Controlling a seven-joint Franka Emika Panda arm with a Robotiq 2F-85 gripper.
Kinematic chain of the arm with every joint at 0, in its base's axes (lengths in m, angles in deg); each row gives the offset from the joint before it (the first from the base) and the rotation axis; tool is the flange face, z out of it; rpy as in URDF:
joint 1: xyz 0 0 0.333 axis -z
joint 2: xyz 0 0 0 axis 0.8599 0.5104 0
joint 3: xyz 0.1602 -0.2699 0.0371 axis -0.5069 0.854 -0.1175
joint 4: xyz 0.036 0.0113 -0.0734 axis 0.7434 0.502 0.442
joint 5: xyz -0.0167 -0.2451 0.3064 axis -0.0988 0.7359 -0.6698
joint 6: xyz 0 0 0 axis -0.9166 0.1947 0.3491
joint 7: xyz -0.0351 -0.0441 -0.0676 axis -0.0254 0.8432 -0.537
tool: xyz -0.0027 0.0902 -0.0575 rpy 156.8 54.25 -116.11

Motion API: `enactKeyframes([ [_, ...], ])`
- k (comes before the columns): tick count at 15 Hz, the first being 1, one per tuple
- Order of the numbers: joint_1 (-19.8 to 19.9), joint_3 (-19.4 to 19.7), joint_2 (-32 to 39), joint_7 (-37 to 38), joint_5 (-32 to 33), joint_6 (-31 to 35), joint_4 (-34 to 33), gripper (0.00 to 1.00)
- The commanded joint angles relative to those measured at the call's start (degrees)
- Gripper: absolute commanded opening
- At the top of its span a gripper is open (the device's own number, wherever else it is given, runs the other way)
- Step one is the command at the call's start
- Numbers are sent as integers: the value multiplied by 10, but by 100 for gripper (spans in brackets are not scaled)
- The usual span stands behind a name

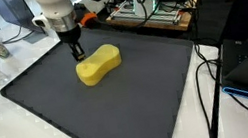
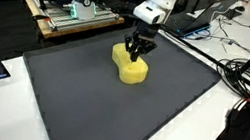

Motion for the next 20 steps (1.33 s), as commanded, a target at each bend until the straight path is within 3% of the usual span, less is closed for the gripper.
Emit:
enactKeyframes([
  [1,-10,3,49,9,8,-10,-21,4],
  [20,-5,-8,114,-26,-12,-74,-71,4],
])
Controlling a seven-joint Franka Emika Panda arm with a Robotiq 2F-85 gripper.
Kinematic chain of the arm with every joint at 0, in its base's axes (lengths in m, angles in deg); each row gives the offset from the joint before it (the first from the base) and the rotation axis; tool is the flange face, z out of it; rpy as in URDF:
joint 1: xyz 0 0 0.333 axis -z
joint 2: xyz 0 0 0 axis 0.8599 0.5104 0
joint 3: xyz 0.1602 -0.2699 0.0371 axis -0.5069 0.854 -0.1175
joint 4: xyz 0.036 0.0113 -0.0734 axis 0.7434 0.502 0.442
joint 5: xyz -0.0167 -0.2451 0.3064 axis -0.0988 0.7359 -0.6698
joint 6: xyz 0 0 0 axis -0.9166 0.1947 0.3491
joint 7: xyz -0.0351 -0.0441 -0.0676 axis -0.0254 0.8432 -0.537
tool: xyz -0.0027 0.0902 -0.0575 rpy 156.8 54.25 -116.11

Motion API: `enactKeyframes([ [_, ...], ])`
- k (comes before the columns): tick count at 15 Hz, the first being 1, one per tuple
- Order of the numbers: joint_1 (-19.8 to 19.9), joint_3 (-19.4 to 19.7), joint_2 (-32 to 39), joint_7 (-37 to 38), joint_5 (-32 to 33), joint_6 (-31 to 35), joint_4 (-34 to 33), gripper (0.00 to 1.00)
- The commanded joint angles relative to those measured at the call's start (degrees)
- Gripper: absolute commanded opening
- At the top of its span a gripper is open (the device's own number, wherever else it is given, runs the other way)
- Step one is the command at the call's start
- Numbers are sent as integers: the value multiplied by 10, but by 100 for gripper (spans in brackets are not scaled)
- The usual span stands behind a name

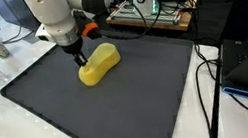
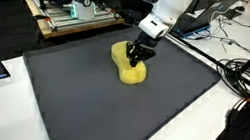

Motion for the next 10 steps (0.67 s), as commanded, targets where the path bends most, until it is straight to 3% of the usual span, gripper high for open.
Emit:
enactKeyframes([
  [1,0,-5,46,-9,-14,-10,3,4],
  [10,1,-5,21,-16,-14,-3,12,4],
])
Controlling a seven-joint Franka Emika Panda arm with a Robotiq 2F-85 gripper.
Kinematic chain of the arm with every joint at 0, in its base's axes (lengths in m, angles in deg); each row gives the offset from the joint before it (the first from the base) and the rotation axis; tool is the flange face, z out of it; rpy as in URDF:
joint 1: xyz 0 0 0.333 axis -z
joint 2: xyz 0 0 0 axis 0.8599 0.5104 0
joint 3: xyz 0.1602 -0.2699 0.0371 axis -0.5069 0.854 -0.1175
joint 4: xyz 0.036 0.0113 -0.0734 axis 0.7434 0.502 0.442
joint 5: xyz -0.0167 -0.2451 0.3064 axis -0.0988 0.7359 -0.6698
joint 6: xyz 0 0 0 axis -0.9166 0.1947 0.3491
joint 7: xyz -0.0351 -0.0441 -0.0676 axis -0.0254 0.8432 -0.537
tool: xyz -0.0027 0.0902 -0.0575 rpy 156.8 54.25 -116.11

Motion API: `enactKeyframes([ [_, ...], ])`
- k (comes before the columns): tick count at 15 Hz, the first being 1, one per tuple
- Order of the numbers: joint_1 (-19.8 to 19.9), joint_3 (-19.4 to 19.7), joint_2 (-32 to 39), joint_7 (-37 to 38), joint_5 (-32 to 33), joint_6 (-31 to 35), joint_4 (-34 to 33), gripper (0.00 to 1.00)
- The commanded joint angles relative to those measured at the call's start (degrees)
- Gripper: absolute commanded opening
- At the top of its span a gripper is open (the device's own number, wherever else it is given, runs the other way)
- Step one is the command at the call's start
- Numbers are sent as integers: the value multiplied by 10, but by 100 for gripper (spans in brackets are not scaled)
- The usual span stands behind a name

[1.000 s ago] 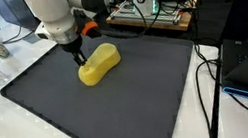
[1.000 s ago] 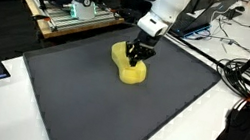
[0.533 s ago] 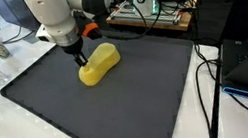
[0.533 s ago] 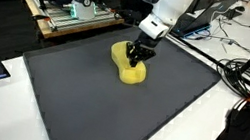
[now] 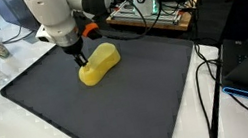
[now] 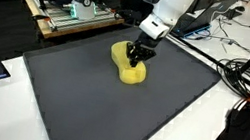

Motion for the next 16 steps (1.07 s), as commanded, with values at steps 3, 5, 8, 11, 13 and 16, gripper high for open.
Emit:
enactKeyframes([
  [3,-4,2,-16,2,-6,3,34,4],
  [5,-7,6,-30,8,0,1,41,4],
  [8,-7,7,-53,11,3,-1,57,4],
  [11,-6,7,-79,17,4,4,74,4],
  [13,-6,7,-95,21,7,6,86,4],
  [16,-6,6,-118,27,10,7,102,4],
])
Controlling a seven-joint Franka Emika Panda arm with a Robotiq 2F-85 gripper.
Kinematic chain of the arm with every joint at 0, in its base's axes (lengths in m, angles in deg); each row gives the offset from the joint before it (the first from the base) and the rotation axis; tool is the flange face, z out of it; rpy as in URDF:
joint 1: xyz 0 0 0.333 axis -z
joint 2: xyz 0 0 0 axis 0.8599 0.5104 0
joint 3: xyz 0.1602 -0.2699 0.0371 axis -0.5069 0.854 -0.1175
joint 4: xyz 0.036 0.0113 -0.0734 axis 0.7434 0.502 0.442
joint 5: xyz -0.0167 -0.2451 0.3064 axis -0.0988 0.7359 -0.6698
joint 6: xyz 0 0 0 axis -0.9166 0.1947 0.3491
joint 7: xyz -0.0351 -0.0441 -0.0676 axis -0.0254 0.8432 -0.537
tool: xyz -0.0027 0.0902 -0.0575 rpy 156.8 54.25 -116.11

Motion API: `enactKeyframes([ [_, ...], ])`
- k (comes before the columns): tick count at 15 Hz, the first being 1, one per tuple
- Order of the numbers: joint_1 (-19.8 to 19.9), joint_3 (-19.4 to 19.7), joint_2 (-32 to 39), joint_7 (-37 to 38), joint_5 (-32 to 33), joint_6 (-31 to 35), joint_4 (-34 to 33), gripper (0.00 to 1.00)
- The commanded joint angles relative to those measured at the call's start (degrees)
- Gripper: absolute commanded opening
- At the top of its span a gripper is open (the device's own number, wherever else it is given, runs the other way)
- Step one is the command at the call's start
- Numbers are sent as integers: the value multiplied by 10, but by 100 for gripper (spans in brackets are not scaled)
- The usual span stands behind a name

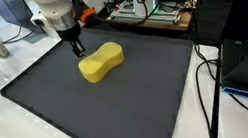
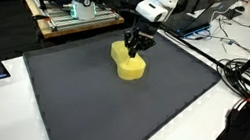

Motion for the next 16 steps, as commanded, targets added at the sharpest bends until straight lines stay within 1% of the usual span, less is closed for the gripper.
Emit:
enactKeyframes([
  [1,-6,3,-46,19,13,6,47,4],
  [6,-11,-2,-84,33,28,9,72,4],
  [8,-19,-6,-98,47,47,13,82,4],
  [10,-31,-11,-103,69,75,11,84,4],
  [16,-79,-31,-87,159,195,-7,75,4],
])
